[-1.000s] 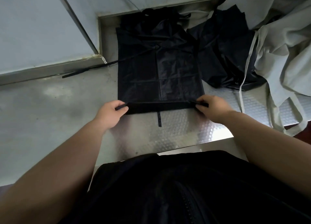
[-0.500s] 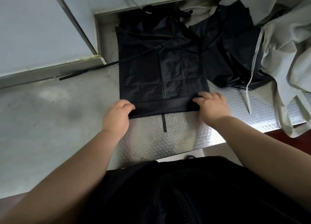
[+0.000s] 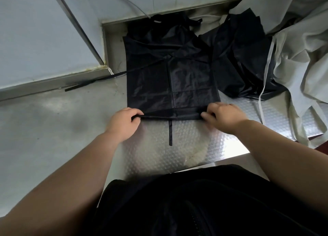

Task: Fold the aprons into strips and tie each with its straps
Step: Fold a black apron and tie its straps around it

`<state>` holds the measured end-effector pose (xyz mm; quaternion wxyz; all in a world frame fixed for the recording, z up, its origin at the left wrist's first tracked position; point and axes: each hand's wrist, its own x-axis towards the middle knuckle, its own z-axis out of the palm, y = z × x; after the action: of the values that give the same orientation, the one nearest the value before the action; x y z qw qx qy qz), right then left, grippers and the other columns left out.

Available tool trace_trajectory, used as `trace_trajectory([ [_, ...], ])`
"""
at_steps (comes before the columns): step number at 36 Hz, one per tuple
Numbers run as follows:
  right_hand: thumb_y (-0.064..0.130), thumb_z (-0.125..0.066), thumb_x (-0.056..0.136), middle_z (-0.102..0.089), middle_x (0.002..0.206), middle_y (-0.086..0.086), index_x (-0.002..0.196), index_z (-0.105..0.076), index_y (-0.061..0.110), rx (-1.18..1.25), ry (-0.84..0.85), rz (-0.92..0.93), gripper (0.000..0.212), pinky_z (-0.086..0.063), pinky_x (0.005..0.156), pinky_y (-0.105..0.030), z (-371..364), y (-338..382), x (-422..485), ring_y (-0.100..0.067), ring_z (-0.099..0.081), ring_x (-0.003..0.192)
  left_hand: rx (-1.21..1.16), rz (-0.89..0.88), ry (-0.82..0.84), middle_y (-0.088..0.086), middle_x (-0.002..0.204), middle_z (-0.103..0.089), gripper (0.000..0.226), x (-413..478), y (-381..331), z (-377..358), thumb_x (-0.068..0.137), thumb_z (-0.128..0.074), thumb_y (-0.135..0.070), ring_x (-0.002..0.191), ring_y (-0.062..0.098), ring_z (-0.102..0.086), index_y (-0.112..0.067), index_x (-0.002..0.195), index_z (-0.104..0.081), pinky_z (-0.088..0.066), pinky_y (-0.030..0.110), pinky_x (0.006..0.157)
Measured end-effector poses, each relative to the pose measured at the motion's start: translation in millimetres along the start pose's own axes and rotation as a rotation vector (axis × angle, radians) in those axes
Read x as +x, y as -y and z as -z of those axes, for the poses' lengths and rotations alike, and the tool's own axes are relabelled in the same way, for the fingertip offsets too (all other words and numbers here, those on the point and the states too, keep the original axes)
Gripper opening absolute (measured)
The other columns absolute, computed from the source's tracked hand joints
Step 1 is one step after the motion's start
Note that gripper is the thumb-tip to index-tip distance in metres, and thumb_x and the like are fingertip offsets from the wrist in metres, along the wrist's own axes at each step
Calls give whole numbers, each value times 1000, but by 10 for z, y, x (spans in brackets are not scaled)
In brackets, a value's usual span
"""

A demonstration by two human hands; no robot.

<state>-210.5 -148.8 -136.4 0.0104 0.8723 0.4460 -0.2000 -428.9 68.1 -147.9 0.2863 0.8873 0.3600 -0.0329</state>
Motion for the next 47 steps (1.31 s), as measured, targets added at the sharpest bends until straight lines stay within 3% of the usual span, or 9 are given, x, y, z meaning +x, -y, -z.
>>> trace_trajectory([
  [4, 47, -52, 89, -40, 142, 4, 142, -37, 31, -38, 89, 8, 57, -31, 102, -33, -6, -32, 36, -22, -46, 124, -167, 84, 30, -10, 100, -63, 18, 68, 9, 70, 92, -58, -16, 92, 8, -54, -23, 103, -69, -36, 13, 77],
  [7, 31, -44, 94, -51, 134, -1, 131, -52, 27, 0, -5, -17, 38, -33, 98, -35, -24, -36, 95, -25, -50, 119, -300, 143, 27, -14, 88, -63, 13, 109, 16, 88, 91, -60, -16, 85, 7, -56, -27, 93, -66, -37, 11, 66],
  [11, 31, -49, 94, -66, 105, -7, 110, -63, 21, 227, -69, -141, 23, -38, 83, -34, 3, -52, 114, -29, -57, 101, -356, 255, -25, -4, 101, -60, 18, 163, 30, 75, 92, -59, -22, 89, 14, -54, -21, 110, -58, -37, 20, 71],
  [22, 24, -53, 96, -54, 116, -12, 129, -39, 8, 725, -141, -488, 39, -36, 72, -30, 75, -67, 369, -25, -49, 91, -332, 446, -224, 5, 102, -64, 31, 399, -29, -93, 91, -60, -23, 95, 26, -59, -11, 115, -45, -39, 29, 75],
  [30, 13, -52, 92, -41, 130, -14, 130, -35, 15, 349, -245, -455, 42, -38, 93, -43, -11, 43, 460, -35, -46, 113, -181, 314, -328, 9, 130, -42, 38, 370, 11, -124, 84, -68, -19, 119, 25, -44, -16, 119, -53, -34, 29, 99],
  [35, 12, -43, 91, -20, 153, -3, 146, -29, 28, -129, -117, -205, 58, -23, 106, -38, -49, -50, 393, -30, -23, 134, 98, -75, -312, 5, 117, -63, 24, 347, 64, -137, 87, -59, -3, 111, 30, -52, -13, 104, -72, -39, 32, 91],
  [38, 32, -31, 99, -11, 158, 3, 150, -20, 24, -102, -5, -164, 53, -15, 112, -39, -52, -91, 371, -27, -12, 142, 82, -65, -230, -1, 124, -60, 27, 319, 64, -141, 91, -58, -21, 114, 23, -54, -16, 116, -67, -41, 31, 95],
  [42, 63, -41, 88, -11, 158, 4, 151, -17, 23, -31, 61, -126, 78, -11, 114, -36, 6, -120, 377, -21, -17, 143, 61, -55, -95, -10, 131, -49, 66, 261, 74, -93, 72, -73, -54, 117, 13, -48, -24, 128, -55, -40, 34, 103],
  [47, 54, -39, 94, -40, 147, -2, 141, -41, 18, 59, -54, -122, 59, -19, 109, -36, 45, -135, 402, -22, -37, 134, 17, 7, -96, -4, 124, -55, 50, 356, 80, -24, 76, -75, -34, 118, 20, -48, -22, 122, -59, -41, 34, 99],
])
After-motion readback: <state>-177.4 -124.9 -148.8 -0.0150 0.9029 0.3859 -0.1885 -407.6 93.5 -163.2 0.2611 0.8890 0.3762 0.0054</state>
